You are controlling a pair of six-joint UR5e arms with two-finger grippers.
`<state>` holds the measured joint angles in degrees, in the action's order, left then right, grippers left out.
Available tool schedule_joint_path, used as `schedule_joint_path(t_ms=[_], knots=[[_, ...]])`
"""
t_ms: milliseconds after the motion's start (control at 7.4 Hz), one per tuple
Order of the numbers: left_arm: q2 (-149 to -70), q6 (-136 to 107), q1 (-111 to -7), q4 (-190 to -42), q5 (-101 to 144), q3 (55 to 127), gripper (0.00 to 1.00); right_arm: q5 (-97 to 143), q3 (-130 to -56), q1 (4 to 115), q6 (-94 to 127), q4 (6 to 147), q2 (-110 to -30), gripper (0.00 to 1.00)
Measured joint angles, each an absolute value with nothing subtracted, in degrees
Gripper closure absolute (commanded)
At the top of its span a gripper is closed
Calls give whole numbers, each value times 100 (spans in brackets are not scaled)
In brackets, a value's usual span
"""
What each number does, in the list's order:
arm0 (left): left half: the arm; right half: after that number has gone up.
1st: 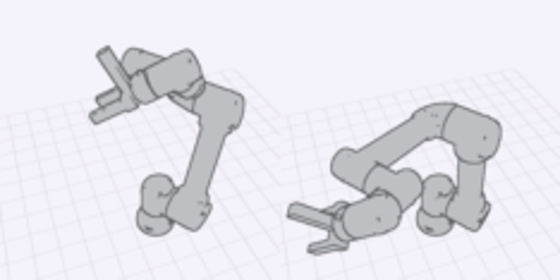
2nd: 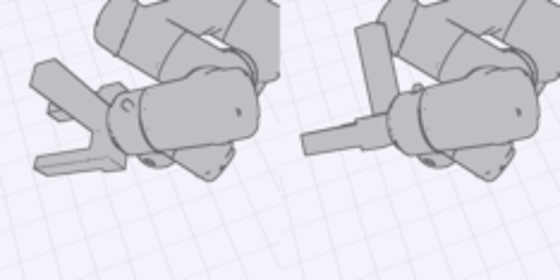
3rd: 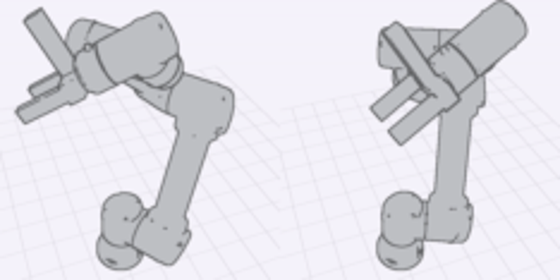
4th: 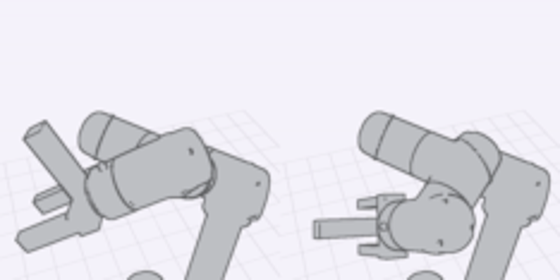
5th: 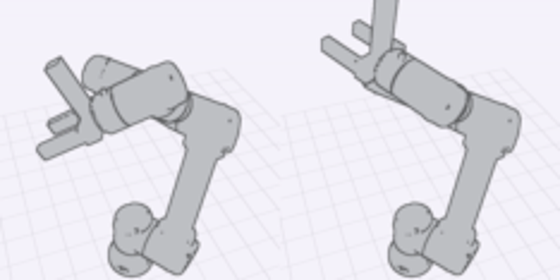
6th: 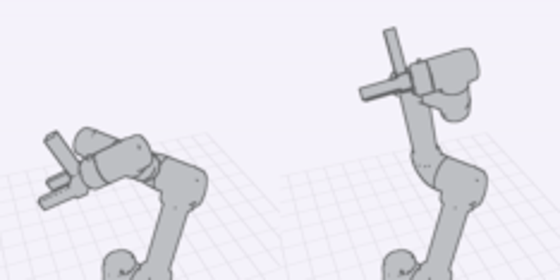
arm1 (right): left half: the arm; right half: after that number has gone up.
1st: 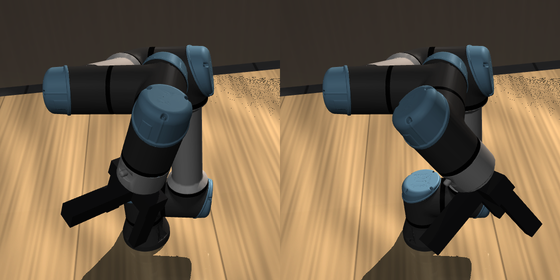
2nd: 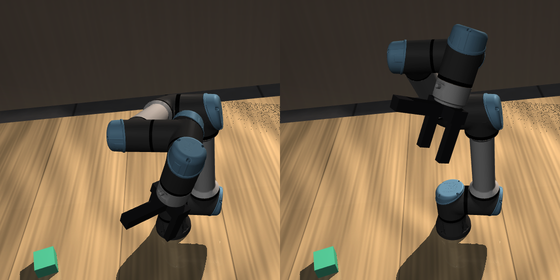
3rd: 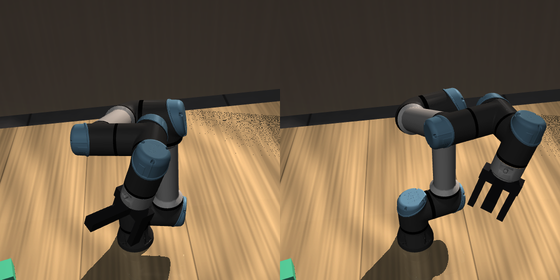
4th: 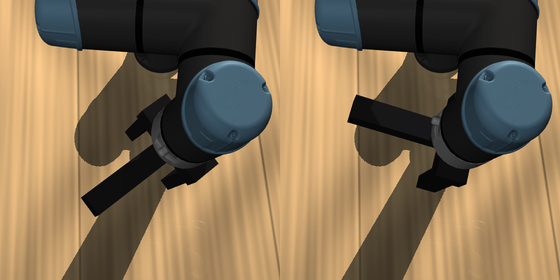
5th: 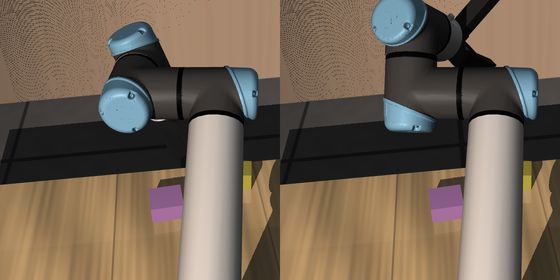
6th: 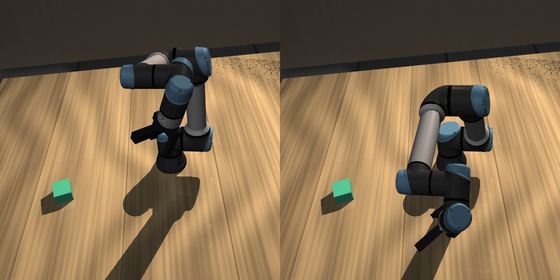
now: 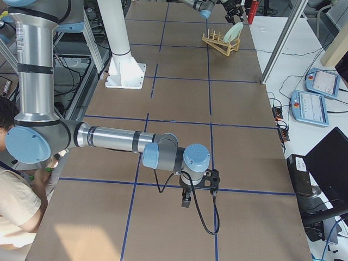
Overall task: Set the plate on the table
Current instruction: 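Reach the left gripper to the pale green plate in the rack and grasp it, then lift the pale green plate up out of the rack with the left gripper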
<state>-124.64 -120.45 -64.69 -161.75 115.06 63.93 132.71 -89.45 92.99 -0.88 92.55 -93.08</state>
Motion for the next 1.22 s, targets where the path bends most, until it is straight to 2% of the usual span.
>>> schedule_joint_path(t_ms=[270,405,541,676,1216], knots=[[-12473,-12066,-6522,-16172,11505,6390,41,13271,-8947,9299,-88,9255,-9308,0],[-12480,-12067,-6524,-16170,11507,6390,49,13271,-8947,9299,-88,9255,-9307,0],[-12495,-12070,-6524,-16168,11511,6390,78,13272,-8947,9299,-88,9255,-9308,0],[-12514,-12071,-6523,-16168,11513,6390,100,13271,-8947,9299,-88,9255,-9308,0],[-12542,-12028,-6553,-16155,11557,6628,100,13271,-8947,9299,-88,9255,-9308,0]])
